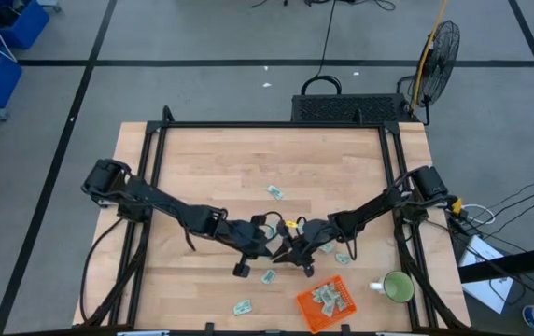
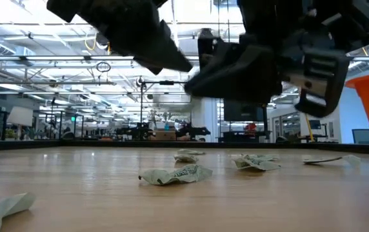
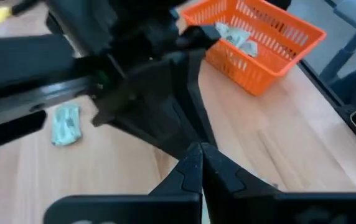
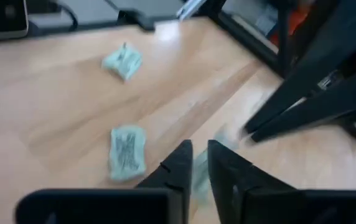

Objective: Pick and place Stevia / Truvia into bins
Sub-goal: Put the stevia packet into the orange bin

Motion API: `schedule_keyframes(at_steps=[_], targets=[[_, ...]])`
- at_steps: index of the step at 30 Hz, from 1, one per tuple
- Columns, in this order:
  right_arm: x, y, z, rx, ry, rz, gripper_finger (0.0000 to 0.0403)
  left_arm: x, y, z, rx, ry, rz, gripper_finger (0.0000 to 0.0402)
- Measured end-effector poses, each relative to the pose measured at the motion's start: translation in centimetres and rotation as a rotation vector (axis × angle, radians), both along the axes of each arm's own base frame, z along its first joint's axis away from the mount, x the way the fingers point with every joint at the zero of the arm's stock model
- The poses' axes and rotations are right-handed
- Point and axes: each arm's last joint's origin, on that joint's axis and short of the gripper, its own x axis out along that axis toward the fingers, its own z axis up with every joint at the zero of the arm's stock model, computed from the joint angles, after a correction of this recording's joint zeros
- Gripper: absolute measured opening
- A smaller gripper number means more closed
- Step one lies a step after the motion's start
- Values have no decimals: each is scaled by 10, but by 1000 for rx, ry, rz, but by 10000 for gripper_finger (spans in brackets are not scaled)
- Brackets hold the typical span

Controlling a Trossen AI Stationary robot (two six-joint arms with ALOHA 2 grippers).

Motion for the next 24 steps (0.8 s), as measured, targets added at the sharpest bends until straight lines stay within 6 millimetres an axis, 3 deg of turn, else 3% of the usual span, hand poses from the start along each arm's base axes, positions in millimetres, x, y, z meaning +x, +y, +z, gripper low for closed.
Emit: schedule_keyframes(at_steps=[3, 13, 18, 24], targets=[[1, -1, 1, -15, -13, -22, 6, 0, 0, -1, -12, 9, 20, 18], [-1, -4, -4, 9, 67, -67, 11, -2, 3, 0, 41, 13, 49, 75], [-3, -4, -9, -3, 119, -70, 47, -19, 11, 23, 104, 32, 119, 82], [0, -5, -20, 8, 152, -68, 122, -40, 23, 61, 134, -49, 217, 81]])
